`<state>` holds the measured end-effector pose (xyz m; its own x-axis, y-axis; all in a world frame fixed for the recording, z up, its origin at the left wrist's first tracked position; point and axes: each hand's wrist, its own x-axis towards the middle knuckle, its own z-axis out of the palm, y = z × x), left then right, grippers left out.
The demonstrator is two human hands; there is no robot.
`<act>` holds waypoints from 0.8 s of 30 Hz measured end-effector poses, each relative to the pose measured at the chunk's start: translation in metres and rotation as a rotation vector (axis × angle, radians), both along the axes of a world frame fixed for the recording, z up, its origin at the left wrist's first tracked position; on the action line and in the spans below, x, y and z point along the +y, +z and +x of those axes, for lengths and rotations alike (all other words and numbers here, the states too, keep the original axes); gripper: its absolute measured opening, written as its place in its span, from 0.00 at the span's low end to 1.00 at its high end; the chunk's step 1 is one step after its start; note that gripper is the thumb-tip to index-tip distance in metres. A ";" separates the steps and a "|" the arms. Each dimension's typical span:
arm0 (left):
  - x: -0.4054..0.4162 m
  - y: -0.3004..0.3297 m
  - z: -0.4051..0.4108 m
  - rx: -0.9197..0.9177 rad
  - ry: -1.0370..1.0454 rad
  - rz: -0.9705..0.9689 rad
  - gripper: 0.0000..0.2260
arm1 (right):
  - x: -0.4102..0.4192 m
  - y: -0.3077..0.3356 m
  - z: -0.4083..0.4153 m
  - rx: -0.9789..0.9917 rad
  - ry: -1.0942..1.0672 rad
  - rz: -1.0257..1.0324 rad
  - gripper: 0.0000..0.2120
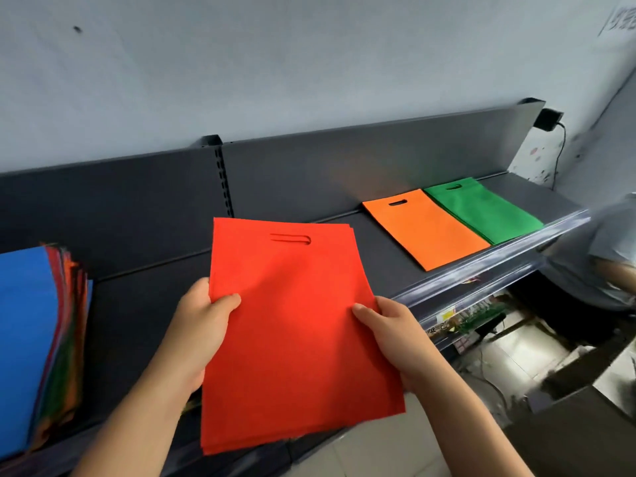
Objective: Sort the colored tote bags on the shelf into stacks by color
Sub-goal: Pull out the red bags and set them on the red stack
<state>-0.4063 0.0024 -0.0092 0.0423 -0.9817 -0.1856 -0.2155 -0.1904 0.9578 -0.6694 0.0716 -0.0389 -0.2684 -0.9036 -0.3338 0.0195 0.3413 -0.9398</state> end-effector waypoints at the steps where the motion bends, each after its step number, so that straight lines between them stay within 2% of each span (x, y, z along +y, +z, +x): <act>1: -0.001 0.000 -0.016 -0.008 -0.014 0.003 0.05 | 0.003 0.001 -0.014 0.006 -0.012 0.001 0.09; 7: -0.009 -0.001 -0.075 -0.048 -0.057 0.028 0.06 | 0.002 0.000 -0.067 0.038 -0.077 0.023 0.10; 20: -0.086 -0.014 -0.101 -0.085 -0.051 0.058 0.06 | -0.050 0.001 -0.094 0.123 -0.098 0.069 0.09; 24: -0.117 -0.026 -0.112 -0.116 -0.099 0.058 0.06 | -0.076 -0.010 -0.107 0.232 -0.134 0.080 0.08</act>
